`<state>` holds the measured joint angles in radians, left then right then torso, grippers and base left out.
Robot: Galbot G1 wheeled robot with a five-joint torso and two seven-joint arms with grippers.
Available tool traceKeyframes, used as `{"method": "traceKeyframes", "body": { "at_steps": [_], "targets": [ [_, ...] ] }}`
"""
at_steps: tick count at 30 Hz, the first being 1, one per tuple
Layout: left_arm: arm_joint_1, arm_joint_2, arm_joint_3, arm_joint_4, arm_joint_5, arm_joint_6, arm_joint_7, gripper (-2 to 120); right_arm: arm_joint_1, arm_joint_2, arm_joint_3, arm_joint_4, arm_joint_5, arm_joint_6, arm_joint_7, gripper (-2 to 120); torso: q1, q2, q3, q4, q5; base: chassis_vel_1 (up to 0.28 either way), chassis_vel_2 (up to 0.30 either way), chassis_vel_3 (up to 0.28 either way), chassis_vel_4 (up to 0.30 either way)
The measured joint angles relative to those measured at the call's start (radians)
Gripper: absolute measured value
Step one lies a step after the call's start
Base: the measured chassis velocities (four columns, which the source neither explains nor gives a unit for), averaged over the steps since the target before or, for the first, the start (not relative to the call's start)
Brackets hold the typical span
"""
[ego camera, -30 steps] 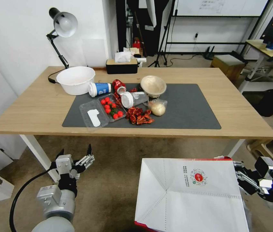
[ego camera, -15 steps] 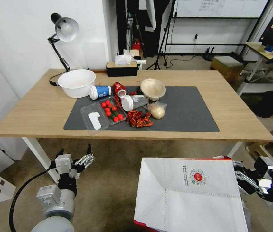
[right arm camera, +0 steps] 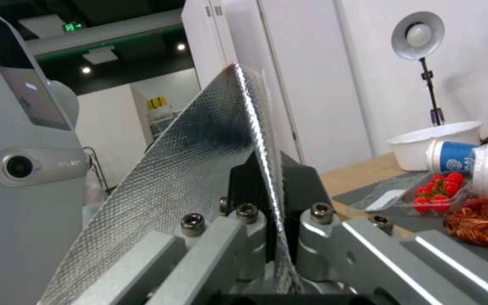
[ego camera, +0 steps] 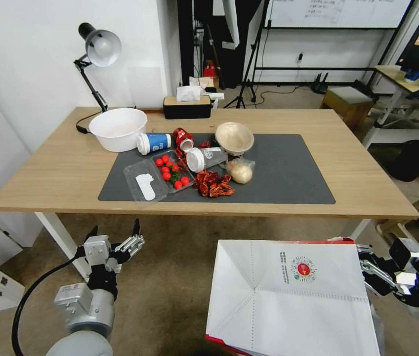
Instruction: Pick up the food delivery bag from the floor and place it on the table.
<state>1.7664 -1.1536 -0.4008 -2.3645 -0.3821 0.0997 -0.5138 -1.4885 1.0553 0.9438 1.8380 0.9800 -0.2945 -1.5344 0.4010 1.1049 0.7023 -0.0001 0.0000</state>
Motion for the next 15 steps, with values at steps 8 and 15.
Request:
{"method": "traceKeyframes", "body": {
  "at_steps": [8,15],
  "targets": [
    [0.005,-0.009,0.002,0.001,0.005,-0.001,-0.002,100,-0.001,-0.011,0.000,0.015,0.032,0.002,0.032,0,-0.002,-0.004,-0.002,0.0000,0.0000,0.000,0.000,0.000,0.000],
    [0.006,-0.016,0.003,0.003,0.016,-0.002,-0.004,100,-0.028,-0.045,0.020,0.075,0.123,0.043,0.180,0,-0.003,-0.006,-0.004,0.0001,0.0000,0.000,0.000,0.000,0.000]
  ]
}}
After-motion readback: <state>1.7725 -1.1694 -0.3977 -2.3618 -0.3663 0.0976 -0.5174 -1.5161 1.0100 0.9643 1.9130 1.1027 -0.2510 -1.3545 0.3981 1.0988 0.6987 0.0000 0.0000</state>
